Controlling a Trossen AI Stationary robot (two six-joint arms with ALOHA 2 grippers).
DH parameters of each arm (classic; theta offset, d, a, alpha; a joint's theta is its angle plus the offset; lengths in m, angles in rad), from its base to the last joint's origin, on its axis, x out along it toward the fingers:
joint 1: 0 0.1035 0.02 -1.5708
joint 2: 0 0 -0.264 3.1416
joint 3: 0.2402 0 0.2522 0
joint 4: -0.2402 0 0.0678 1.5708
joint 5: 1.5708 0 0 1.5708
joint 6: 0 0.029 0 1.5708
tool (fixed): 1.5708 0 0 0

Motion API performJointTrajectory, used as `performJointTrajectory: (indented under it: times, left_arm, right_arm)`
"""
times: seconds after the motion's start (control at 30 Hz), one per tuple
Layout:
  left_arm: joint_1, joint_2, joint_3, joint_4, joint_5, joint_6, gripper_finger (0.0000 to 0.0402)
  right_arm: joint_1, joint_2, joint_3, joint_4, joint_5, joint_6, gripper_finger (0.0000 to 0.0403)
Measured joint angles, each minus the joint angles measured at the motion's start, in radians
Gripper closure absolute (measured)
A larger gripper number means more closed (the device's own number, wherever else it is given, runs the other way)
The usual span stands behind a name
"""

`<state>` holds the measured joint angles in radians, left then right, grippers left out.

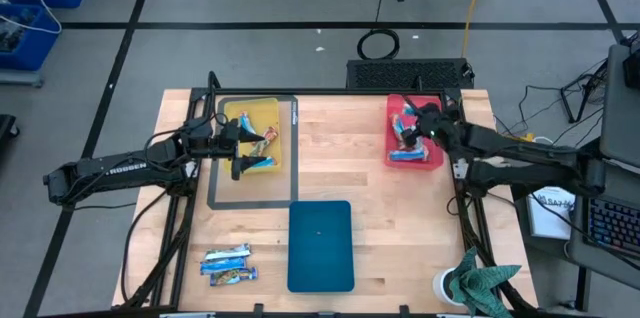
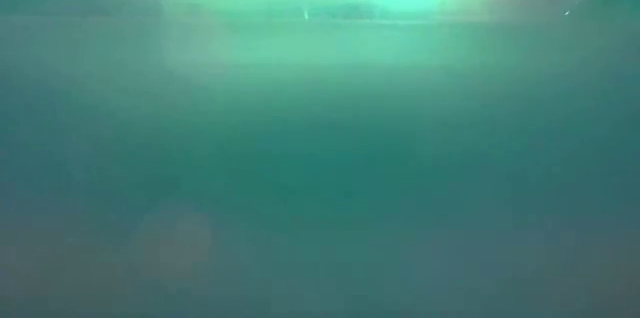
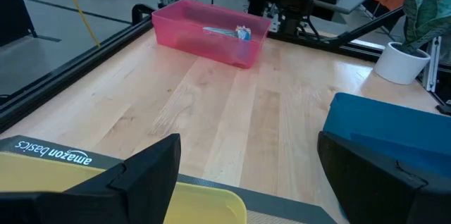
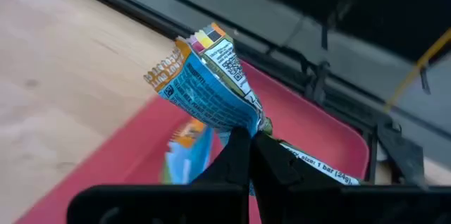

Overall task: Pick and place Granola Bars by type
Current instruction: Put the yellow granola bar into the red bin, then put the blue granola bar into the blue bin

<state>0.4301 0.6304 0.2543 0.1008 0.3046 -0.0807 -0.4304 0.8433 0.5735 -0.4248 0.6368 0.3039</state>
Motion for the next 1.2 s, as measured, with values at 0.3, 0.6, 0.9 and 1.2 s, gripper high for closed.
performJointTrajectory:
  times: [0.3, 0.6, 0.9, 1.2]
  left_arm:
    - [0.000, 0.000, 0.000, 0.000, 0.000, -0.003, 0.0064]
    - [0.000, 0.000, 0.000, -0.008, 0.000, -0.006, 0.0064]
    - [0.000, 0.000, 0.000, -0.048, 0.000, -0.006, 0.0064]
    - [-0.009, 0.000, 0.000, 0.036, 0.008, 0.031, 0.0064]
  right_arm:
    - [-0.251, 0.153, 0.000, 0.013, -0.283, 0.058, 0.0395]
    - [-0.330, 0.224, 0.000, 0.169, -0.518, -0.082, 0.0345]
    - [-0.306, 0.173, -0.025, 0.380, -0.716, -0.111, 0.0315]
    - [-0.227, -0.087, -0.354, 0.906, -0.831, -0.081, 0.0330]
